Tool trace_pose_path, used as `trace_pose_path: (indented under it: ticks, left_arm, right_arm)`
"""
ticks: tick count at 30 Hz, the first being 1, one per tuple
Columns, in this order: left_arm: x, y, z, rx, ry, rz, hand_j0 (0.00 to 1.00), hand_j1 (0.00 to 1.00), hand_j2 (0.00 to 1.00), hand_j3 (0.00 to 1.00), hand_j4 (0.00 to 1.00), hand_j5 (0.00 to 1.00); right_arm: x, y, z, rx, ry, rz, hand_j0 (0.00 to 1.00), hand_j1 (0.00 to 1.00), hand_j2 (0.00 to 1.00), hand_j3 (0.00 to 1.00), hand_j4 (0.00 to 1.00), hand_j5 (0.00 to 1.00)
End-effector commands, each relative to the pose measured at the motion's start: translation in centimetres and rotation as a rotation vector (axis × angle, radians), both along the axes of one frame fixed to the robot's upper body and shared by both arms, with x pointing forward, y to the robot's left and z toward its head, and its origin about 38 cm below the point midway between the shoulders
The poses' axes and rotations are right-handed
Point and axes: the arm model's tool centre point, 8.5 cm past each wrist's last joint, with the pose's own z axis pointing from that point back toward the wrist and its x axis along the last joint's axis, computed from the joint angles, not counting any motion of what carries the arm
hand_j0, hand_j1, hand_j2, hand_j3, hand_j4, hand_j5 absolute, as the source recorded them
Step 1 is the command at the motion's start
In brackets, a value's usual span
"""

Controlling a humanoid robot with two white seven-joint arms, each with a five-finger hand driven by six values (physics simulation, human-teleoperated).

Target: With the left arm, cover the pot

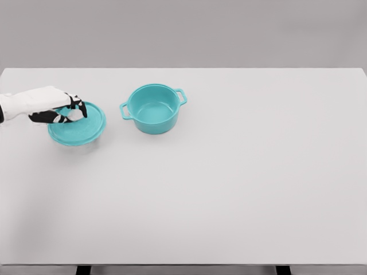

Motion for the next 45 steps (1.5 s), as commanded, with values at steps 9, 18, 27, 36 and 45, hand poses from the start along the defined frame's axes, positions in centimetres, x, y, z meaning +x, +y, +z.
trace_pose_path:
  ticks: [9, 18, 27, 36, 45]
  left_arm:
    - [1.2, -1.1, 3.0, -0.013, -0.064, -0.024, 0.42, 0.42, 0.42, 0.42, 0.42, 0.42]
    - [2.5, -6.0, 2.7, -0.061, -0.071, -0.106, 0.43, 0.43, 0.43, 0.43, 0.43, 0.43]
    - [3.2, -9.3, 2.0, -0.102, -0.067, -0.149, 0.43, 0.43, 0.43, 0.43, 0.43, 0.43]
    - [4.9, -12.1, 1.9, -0.124, -0.069, -0.159, 0.43, 0.43, 0.43, 0.43, 0.43, 0.43]
    - [6.1, -14.9, 1.4, -0.137, -0.062, -0.173, 0.43, 0.43, 0.43, 0.43, 0.43, 0.43]
  right_arm:
    - [0.0, 0.0, 0.0, 0.000, 0.000, 0.001, 1.00, 1.00, 1.00, 1.00, 1.00, 1.00]
    - [0.0, 0.0, 0.0, 0.000, 0.000, 0.001, 1.00, 1.00, 1.00, 1.00, 1.00, 1.00]
    - [0.0, 0.0, 0.0, 0.000, 0.000, 0.001, 1.00, 1.00, 1.00, 1.00, 1.00, 1.00]
    - [0.0, 0.0, 0.0, 0.000, 0.000, 0.001, 1.00, 1.00, 1.00, 1.00, 1.00, 1.00]
    - [0.0, 0.0, 0.0, 0.000, 0.000, 0.001, 1.00, 1.00, 1.00, 1.00, 1.00, 1.00]
